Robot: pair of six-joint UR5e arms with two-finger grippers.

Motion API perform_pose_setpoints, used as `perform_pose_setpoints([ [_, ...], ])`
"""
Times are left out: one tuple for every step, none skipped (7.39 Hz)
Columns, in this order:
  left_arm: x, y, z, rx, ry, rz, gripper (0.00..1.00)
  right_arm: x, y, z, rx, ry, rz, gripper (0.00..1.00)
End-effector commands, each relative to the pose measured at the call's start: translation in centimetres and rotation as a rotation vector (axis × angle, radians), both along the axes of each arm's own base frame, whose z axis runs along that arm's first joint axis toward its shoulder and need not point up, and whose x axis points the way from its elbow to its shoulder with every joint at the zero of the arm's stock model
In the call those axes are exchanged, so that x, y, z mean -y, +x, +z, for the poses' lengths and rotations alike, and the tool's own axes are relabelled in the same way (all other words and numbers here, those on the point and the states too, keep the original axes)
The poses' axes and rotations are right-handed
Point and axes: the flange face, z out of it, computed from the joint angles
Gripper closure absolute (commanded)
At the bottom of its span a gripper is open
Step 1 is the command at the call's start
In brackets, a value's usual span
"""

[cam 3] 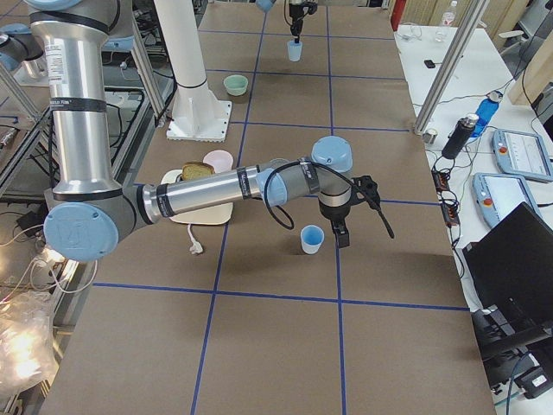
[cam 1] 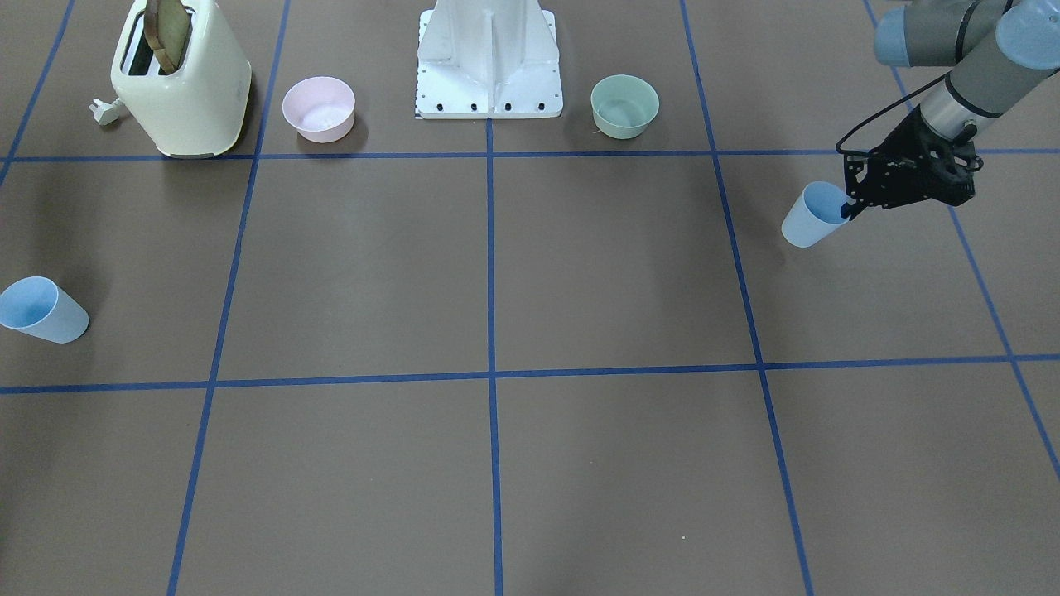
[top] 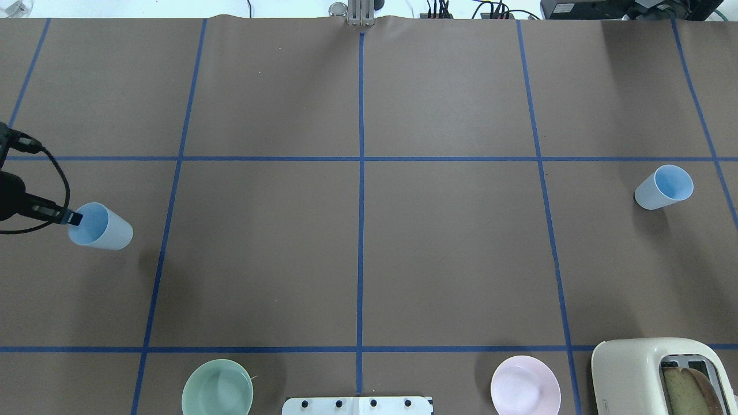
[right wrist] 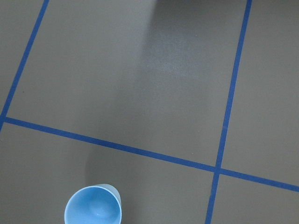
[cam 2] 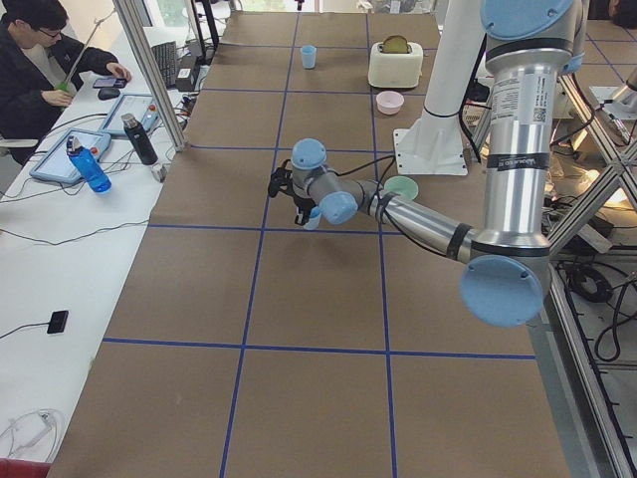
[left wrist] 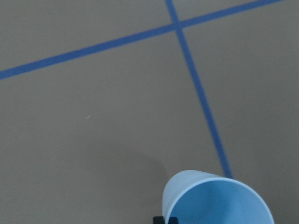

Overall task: Stack blue cups with both arms
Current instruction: 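Lower the left gripper onto the light blue cup nearest it and grasp it, then carry the cup with the left gripper to the table's center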

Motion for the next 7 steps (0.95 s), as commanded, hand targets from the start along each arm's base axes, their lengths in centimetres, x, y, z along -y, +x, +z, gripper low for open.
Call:
perform_pose_setpoints([
  [5.3,6.7,-12.4,0.023,-0.093,-0.039,1.00,-0.2,0.0,0.2,0.001,-0.004,0.001,0.00],
  [4.4,13.6,-17.3,0.050,-0.128,-0.069,1.00,-0.2,0.0,0.1,0.002,-0.005,0.003,0.00],
  [4.1,18.5,-21.4,0.058,-0.176,-0.102,1.00,-0.2,0.0,0.2,0.002,-0.008,0.004,0.00],
  [3.8,22.9,-25.3,0.047,-0.214,-0.121,1.00,-0.2,0.0,0.3,0.003,-0.012,0.004,0.00],
  [2.9,27.9,-27.5,0.074,-0.215,-0.147,1.00,-0.2,-0.1,0.2,0.003,-0.010,0.003,0.00],
  [2.6,31.2,-28.3,0.101,-0.198,-0.163,1.00,-0.2,-0.1,0.2,0.005,-0.010,0.002,0.00],
  [1.4,32.6,-27.7,0.113,-0.196,-0.137,1.00,-0.2,-0.1,0.3,0.003,-0.014,0.004,0.00],
])
